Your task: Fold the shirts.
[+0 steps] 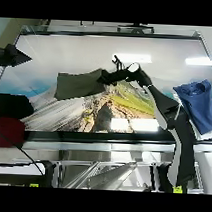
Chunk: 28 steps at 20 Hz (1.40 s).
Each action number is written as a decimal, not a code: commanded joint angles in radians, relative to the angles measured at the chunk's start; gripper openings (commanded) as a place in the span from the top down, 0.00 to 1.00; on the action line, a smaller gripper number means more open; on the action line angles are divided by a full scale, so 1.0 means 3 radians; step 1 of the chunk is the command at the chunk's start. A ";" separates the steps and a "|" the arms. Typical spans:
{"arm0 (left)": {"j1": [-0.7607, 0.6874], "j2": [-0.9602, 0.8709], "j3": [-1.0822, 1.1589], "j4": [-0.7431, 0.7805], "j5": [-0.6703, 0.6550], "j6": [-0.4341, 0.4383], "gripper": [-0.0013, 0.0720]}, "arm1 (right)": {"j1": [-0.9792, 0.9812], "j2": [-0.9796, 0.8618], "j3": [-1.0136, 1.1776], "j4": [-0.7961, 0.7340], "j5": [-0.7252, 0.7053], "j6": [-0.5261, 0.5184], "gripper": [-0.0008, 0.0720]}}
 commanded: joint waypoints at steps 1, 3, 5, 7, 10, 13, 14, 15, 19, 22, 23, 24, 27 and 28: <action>-0.0065 0.0000 -0.0001 -0.0005 -0.0058 -0.0001 0.96 | -0.0223 0.0599 0.0001 -0.0052 0.0203 0.0001 0.96; -0.0160 0.0000 -0.0001 -0.0006 -0.0156 -0.0005 0.96 | -0.0420 0.1059 0.0001 -0.0487 0.0451 0.0230 0.96; -0.0317 0.0003 -0.0001 -0.0004 -0.0275 -0.0084 0.96 | -0.0646 0.1534 0.0001 -0.1077 0.0764 0.0445 0.96; -0.0506 0.0013 -0.0001 -0.0005 -0.0360 -0.0155 0.96 | -0.0940 0.1951 -0.0006 -0.1419 0.1111 0.0478 0.97; -0.0833 0.0066 -0.0001 -0.0004 -0.0366 -0.0219 0.96 | -0.1558 0.2509 -0.0079 -0.1757 0.1537 0.0511 0.97; -0.1160 0.0121 -0.0001 -0.0005 -0.0360 -0.0237 0.96 | -0.2411 0.3043 -0.0299 -0.1840 0.1581 0.0455 0.97; -0.1254 0.0128 -0.0001 -0.0004 -0.0350 -0.0239 0.96 | -0.2698 0.3151 -0.0329 -0.1840 0.1582 0.0416 0.97; -0.1340 0.0127 -0.0001 -0.0006 -0.0343 -0.0239 0.96 | -0.2988 0.3222 -0.0337 -0.1839 0.1577 0.0409 0.97; -0.1587 0.0127 -0.0001 0.0000 -0.0207 -0.0239 0.96 | -0.3554 0.3089 -0.0337 -0.1649 0.1226 0.0394 0.96; -0.1685 0.0127 -0.0001 0.0003 -0.0031 -0.0239 0.96 | -0.3562 0.2619 -0.0334 -0.1049 0.0805 -0.0043 0.96; -0.1690 0.0127 -0.0001 0.0003 0.0018 -0.0239 0.96 | -0.3568 0.2466 -0.0319 -0.0781 0.0601 -0.0113 0.96; -0.1690 0.0126 -0.0001 0.0003 0.0069 -0.0239 0.96 | -0.3611 0.2317 -0.0263 -0.0451 0.0402 -0.0182 0.96; -0.1637 0.0127 -0.0001 0.0004 0.0114 -0.0239 0.96 | -0.3744 0.2069 -0.0051 0.0088 0.0168 -0.0520 0.96; -0.1621 0.0127 -0.0001 0.0004 0.0116 -0.0239 0.96 | -0.3792 0.2054 -0.0025 0.0005 0.0149 -0.0524 0.96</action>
